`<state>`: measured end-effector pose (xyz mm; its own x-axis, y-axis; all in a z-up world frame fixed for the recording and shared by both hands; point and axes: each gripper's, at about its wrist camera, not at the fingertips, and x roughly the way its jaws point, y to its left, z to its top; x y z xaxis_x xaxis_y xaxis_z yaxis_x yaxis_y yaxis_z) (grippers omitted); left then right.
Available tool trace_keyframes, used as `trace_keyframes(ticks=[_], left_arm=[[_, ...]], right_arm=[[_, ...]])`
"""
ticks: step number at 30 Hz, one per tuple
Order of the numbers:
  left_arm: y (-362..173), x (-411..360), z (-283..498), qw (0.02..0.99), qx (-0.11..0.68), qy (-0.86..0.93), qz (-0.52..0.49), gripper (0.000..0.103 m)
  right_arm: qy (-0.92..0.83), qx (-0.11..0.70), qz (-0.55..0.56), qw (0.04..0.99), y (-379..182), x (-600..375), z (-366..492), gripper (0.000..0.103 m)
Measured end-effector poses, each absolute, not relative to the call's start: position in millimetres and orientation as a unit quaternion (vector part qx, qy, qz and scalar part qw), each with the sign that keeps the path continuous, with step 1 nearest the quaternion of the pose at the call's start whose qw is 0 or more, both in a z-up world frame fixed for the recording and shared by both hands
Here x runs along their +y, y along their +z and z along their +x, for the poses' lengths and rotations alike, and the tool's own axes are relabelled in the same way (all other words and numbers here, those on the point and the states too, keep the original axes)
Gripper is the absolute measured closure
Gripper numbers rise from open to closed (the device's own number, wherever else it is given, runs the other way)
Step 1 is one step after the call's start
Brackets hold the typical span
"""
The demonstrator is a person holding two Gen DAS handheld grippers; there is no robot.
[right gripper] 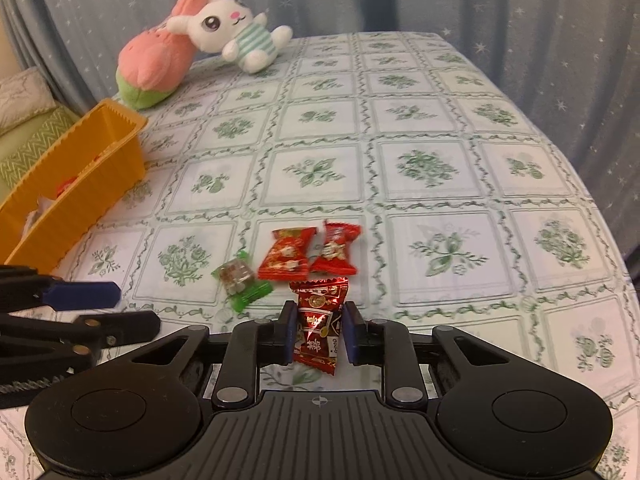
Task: Organize snacks
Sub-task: 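Grasp the green-wrapped candy with the left tool while the right tool holds the red candy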
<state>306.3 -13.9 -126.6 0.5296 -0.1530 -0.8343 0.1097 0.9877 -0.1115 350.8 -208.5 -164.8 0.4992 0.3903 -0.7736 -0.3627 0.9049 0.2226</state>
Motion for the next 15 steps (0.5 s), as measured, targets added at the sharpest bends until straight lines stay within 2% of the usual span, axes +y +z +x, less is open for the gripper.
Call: trace_keyframes(ticks=[15], left_arm=[[-151.2, -43.0, 346.4, 0.875, 0.48, -0.063, 0.019, 0.062]], right_arm=[[0.199, 0.443, 0.047, 0.873, -154.4, -263.0, 357.1, 0.079]])
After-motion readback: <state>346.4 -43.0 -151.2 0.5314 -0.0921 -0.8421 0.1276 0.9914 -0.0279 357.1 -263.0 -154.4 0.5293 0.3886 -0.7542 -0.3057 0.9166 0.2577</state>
